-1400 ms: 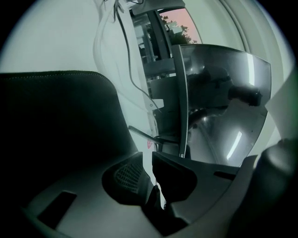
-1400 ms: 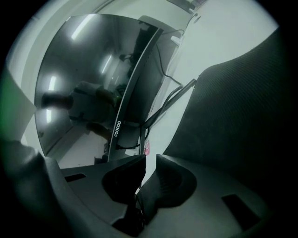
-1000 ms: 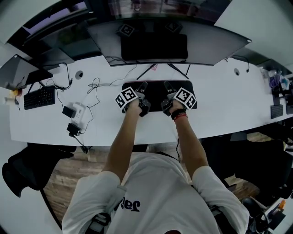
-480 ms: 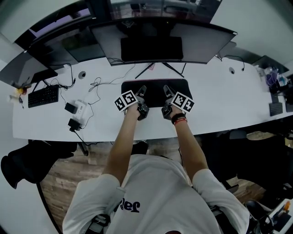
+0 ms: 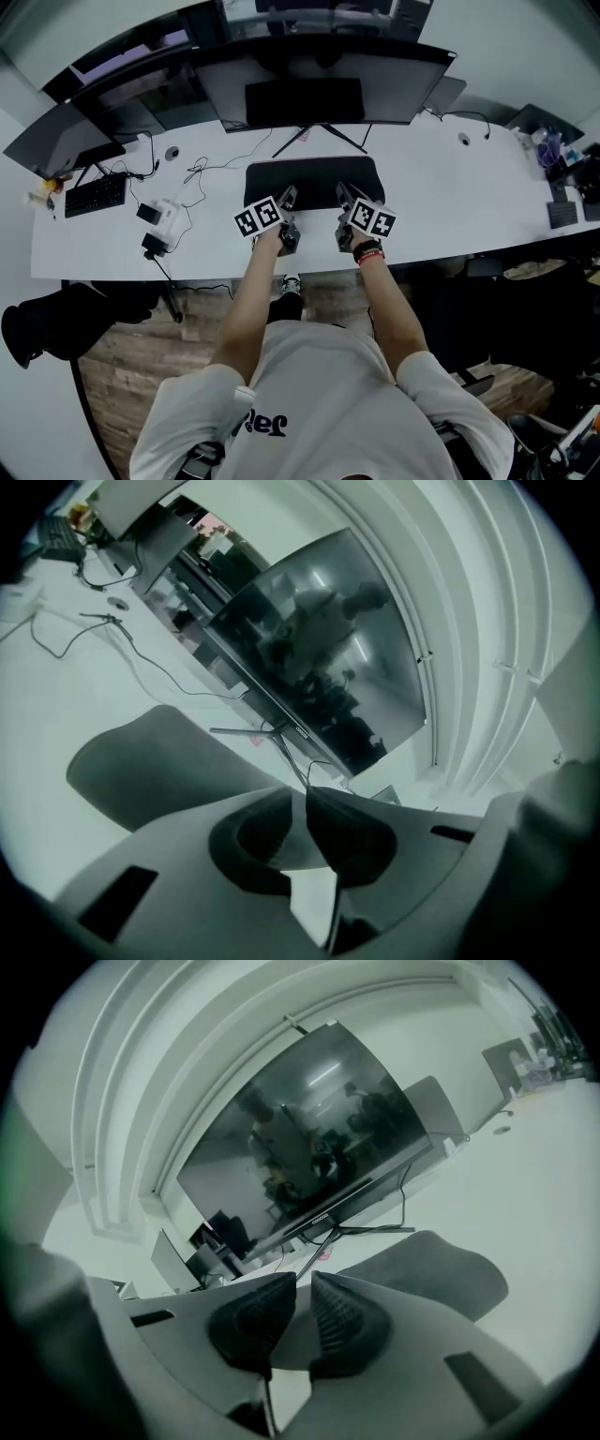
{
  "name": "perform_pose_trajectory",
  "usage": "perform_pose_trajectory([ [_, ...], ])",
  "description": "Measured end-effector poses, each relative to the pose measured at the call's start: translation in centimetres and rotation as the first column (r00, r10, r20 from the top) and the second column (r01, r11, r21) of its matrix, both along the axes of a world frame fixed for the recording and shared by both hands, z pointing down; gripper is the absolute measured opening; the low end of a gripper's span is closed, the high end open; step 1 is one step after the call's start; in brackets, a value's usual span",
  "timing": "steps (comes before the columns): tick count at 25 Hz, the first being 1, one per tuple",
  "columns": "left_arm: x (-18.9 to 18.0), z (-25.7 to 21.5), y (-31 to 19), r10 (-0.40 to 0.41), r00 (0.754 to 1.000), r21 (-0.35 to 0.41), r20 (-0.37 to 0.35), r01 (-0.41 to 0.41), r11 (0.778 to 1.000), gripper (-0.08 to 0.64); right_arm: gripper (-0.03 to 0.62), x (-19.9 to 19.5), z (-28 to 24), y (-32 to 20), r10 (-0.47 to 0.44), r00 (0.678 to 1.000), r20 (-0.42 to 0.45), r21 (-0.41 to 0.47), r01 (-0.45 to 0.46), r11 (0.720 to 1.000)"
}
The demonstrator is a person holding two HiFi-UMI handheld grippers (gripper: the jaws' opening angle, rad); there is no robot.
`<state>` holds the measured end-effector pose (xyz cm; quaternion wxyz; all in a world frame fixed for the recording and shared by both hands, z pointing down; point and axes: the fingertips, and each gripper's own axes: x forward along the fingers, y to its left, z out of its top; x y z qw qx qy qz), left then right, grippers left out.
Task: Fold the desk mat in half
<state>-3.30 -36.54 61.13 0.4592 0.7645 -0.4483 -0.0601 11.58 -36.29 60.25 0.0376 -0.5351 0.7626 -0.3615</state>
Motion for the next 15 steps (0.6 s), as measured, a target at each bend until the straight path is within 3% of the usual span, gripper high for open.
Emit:
perform_pose_trajectory([
  [7, 0.8, -1.8, 5.1, 0.026, 0.99, 0.088, 0.142, -0.039, 0.995, 0.057, 0.053, 1.6, -2.0, 5.0, -0.022, 0.996, -0.085, 0.057, 0.027, 0.998],
  [15, 1.8, -4.0, 10.3, 0.037, 0.951, 0.205, 0.307, -0.104, 0.973, 0.055, 0.03, 2.7, -3.8, 10.3, -0.053, 0.977, -0.207, 0.131, 0.081, 0.988],
])
